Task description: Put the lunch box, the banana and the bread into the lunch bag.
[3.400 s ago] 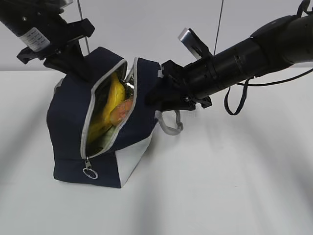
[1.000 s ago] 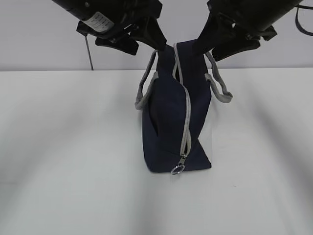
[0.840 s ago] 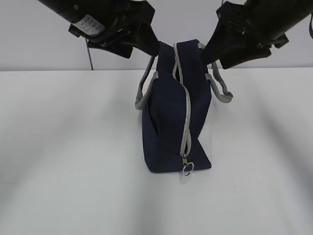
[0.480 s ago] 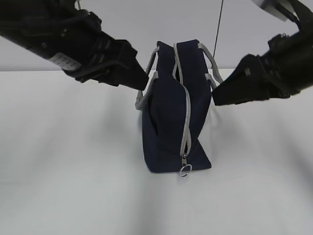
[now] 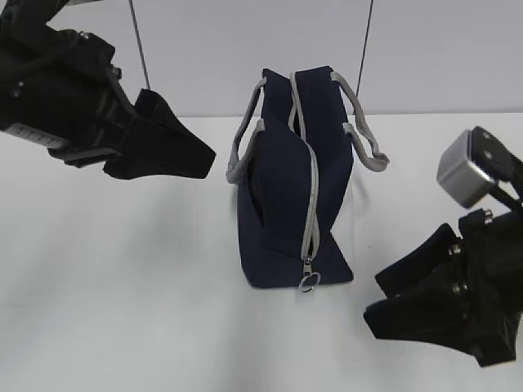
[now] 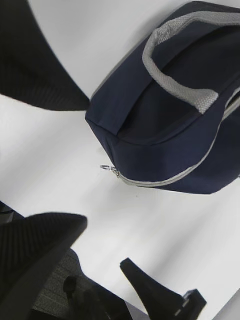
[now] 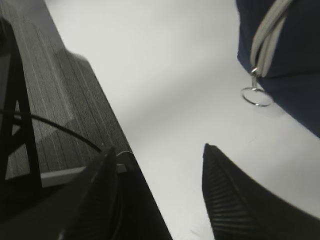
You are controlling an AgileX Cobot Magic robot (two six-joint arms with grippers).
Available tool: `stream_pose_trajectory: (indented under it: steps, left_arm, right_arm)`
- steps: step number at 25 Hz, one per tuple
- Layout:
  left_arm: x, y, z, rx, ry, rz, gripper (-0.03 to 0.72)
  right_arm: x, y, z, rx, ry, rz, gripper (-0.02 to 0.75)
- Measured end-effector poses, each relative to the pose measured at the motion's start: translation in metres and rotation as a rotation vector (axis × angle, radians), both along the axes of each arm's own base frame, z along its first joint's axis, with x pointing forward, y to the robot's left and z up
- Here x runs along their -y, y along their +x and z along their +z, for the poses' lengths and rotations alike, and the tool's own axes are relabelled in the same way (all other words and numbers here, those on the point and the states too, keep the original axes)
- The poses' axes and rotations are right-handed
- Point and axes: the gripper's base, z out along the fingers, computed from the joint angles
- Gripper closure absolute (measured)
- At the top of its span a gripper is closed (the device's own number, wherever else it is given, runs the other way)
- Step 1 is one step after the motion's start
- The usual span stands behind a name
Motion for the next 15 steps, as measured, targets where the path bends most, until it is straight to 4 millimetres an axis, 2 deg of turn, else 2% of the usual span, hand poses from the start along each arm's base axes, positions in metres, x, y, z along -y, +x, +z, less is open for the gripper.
stream_pose_trajectory:
  steps: [3, 9, 15]
  left_arm:
    - [-0.001, -0.001, 0.002, 0.01, -0.004, -0.004, 0.247]
    - [0.0, -0.001, 0.002, 0.008, -0.008, -0.005, 0.264]
    - [0.0, 0.002, 0.005, 0.057, -0.021, 0.014, 0.265]
  right_arm:
    - [0.001, -0.006, -0.008, 0.032, -0.02, 0.059, 0.333]
    - [-0.001, -0.005, -0.008, 0.041, 0.007, 0.05, 0.334]
    - [-0.002, 0.006, -0.016, 0.039, 0.023, 0.003, 0.335]
